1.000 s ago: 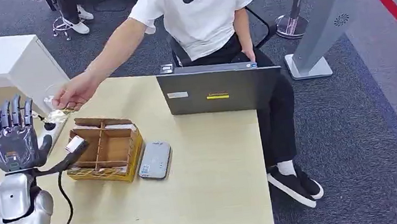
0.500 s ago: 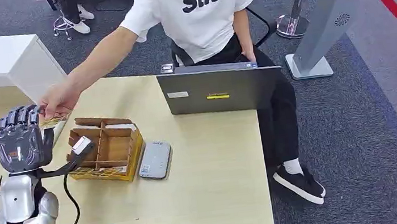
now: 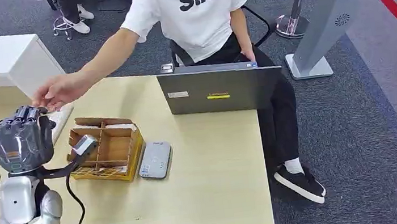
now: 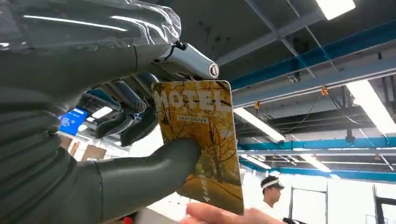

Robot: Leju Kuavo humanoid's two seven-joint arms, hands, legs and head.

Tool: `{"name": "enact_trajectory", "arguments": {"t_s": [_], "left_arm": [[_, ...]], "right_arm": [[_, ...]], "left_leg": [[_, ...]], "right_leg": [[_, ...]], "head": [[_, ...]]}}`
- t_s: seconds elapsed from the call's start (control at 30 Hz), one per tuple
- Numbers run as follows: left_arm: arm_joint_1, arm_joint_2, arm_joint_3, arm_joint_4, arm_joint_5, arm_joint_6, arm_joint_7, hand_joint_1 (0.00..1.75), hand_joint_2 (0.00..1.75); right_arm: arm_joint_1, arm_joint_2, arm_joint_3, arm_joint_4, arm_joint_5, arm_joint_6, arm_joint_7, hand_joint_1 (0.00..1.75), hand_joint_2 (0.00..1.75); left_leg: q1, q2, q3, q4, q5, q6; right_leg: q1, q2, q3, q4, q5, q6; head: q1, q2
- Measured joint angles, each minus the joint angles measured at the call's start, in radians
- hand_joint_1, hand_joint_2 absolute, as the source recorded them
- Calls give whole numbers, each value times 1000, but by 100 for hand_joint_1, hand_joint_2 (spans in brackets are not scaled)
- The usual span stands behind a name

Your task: Pass the card to the sensor for recognition and then transmit it.

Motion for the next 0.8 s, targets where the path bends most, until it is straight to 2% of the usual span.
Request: {"name": "enact_trajectory", "arguments": {"t_s": [0.17, 0.33, 0.47, 0.8], "left_arm": [[35, -60, -131, -74, -40, -54, 47, 175, 175], [57, -75, -265, -84, -41, -76, 57, 175, 175], [66, -74, -340, -79, -42, -96, 57, 175, 175], [67, -64, -425, 45, -43, -151, 84, 175, 175]], "right_arm": [[1, 0, 0, 0, -21, -2, -4, 0, 175], [2, -1, 0, 0, -35, -2, -7, 0, 175], [2, -2, 0, 0, -43, -3, -6, 0, 175], [2, -4, 0, 0, -46, 0, -5, 0, 175]], "left_leg": [[0, 0, 0, 0, 0, 0], [0, 0, 0, 0, 0, 0], [0, 0, 0, 0, 0, 0], [0, 0, 0, 0, 0, 0]], "right_leg": [[0, 0, 0, 0, 0, 0], [0, 0, 0, 0, 0, 0], [0, 0, 0, 0, 0, 0], [0, 0, 0, 0, 0, 0]], "head": [[0, 0], [0, 0], [0, 0], [0, 0]]}}
